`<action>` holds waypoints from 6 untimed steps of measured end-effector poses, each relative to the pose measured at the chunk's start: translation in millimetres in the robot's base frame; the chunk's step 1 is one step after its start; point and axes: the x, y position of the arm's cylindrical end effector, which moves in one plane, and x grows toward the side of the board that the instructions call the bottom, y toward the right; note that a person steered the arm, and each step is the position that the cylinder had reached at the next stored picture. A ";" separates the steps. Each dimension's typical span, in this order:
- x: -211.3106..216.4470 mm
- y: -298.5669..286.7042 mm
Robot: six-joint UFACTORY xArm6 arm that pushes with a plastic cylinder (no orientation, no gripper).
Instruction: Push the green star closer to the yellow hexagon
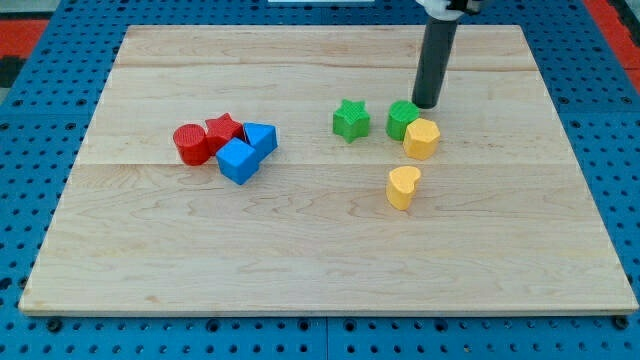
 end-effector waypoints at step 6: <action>21.5 -136.9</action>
